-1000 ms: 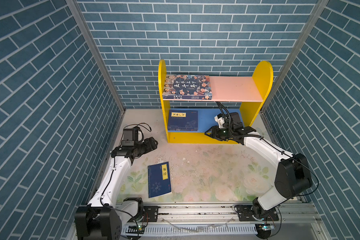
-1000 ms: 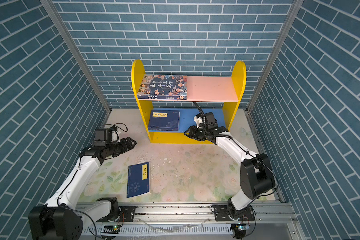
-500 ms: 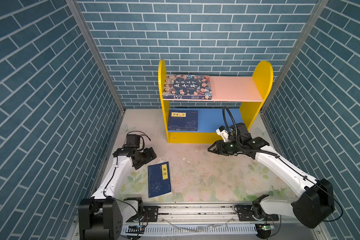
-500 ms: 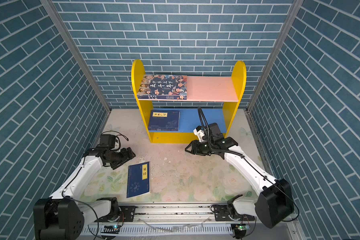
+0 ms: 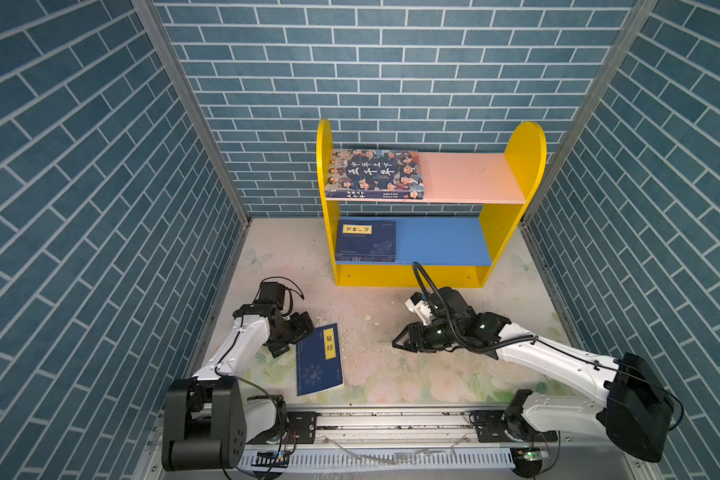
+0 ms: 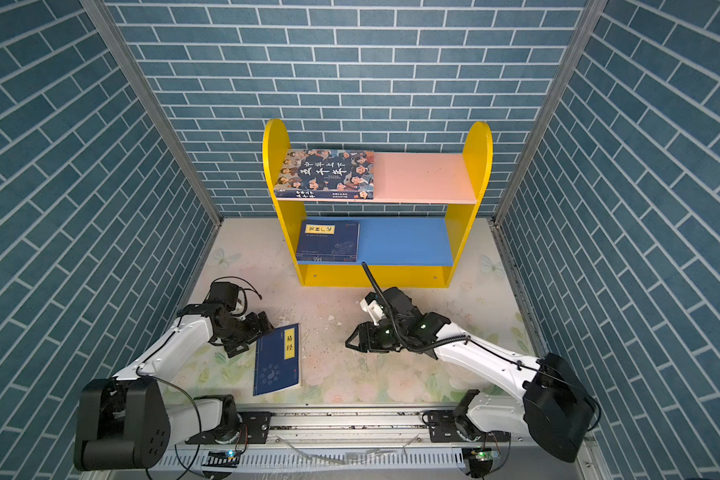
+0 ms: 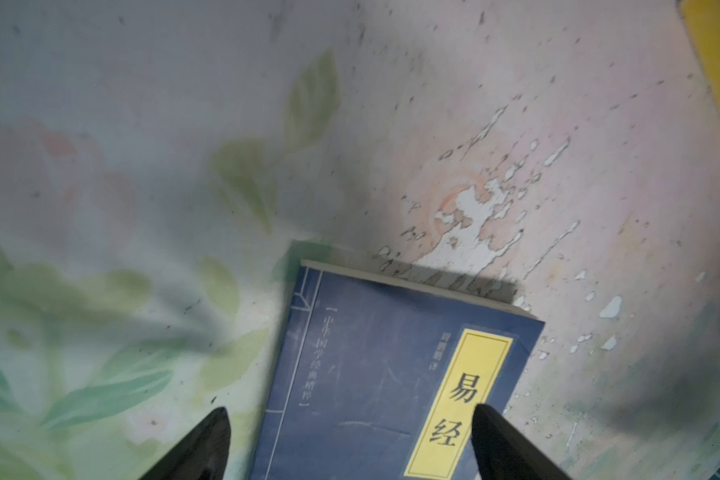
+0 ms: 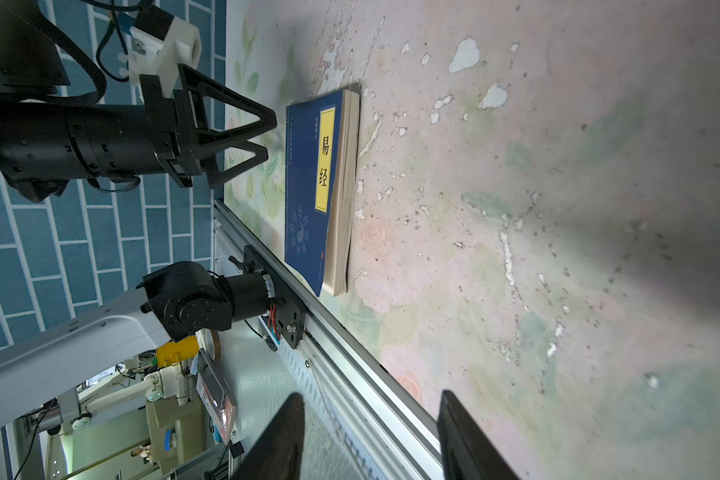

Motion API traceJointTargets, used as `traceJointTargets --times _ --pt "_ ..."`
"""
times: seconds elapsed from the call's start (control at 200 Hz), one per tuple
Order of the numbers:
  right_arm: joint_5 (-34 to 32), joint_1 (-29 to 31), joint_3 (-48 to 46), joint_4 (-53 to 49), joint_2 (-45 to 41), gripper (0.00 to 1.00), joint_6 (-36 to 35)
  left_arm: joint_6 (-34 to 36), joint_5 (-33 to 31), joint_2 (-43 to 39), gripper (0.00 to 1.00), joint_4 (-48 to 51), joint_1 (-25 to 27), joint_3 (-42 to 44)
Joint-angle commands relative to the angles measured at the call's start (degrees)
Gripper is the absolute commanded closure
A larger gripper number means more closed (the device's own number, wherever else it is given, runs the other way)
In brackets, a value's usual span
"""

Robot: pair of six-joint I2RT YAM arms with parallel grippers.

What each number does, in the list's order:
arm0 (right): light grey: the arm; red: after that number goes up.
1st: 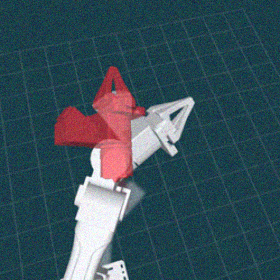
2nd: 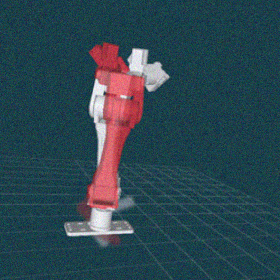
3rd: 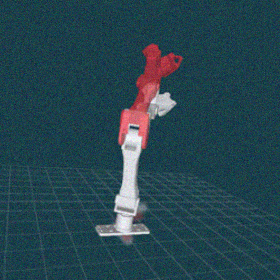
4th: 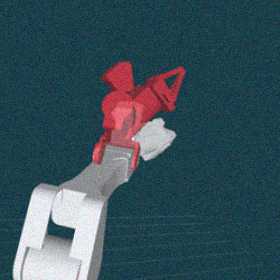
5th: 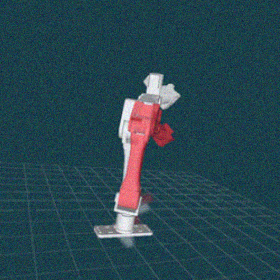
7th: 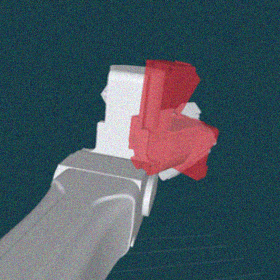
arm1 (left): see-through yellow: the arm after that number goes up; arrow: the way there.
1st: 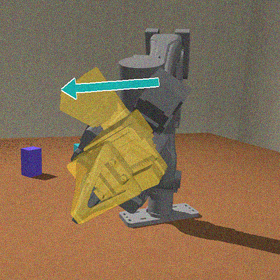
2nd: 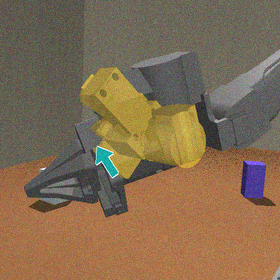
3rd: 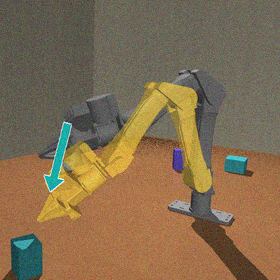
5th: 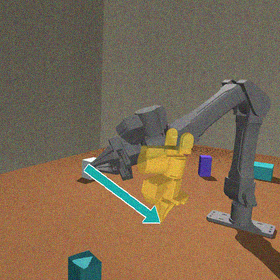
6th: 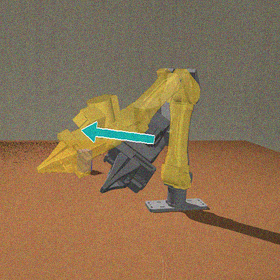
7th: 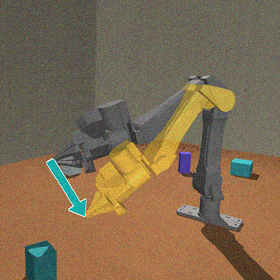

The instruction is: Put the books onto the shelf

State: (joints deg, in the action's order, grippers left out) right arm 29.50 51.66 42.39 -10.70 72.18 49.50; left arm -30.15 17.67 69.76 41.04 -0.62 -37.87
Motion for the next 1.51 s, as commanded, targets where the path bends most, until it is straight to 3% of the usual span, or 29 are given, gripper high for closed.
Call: traceJointTargets --times 0.0,0.54,0.885,1.055,1.24,1.37,1.5 --pt "-2.44 2.82 1.94 10.54 4.88 0.47 4.99 -0.05 0.96 1.26 0.08 -0.15 -0.43 0.68" --pt "1.84 8.84 15.11 14.75 30.38 0.47 9.46 -3.81 9.0 5.45 0.12 -8.94 5.39 4.26" --pt "-0.74 9.66 17.31 14.36 36.23 0.48 12.49 -4.29 12.56 8.21 0.12 -10.15 7.21 1.34" --pt "-2.68 9.53 18.37 12.38 37.82 0.57 12.28 -4.91 12.74 6.39 0.12 -10.62 7.22 2.82" --pt "-4.15 8.79 19.5 12.1 38.91 0.84 12.07 -5.85 13.73 4.02 0.11 -11.73 7.3 5.09" --pt "-5.31 7.24 19.24 11.28 38.66 0.97 11.18 -7.71 15.12 3.54 0.11 -13.49 7.52 6.46" --pt "-6.38 4.83 19.06 8.94 37.24 1.0 8.82 -9.04 16.8 4.0 0.12 -15.89 9.37 6.66"
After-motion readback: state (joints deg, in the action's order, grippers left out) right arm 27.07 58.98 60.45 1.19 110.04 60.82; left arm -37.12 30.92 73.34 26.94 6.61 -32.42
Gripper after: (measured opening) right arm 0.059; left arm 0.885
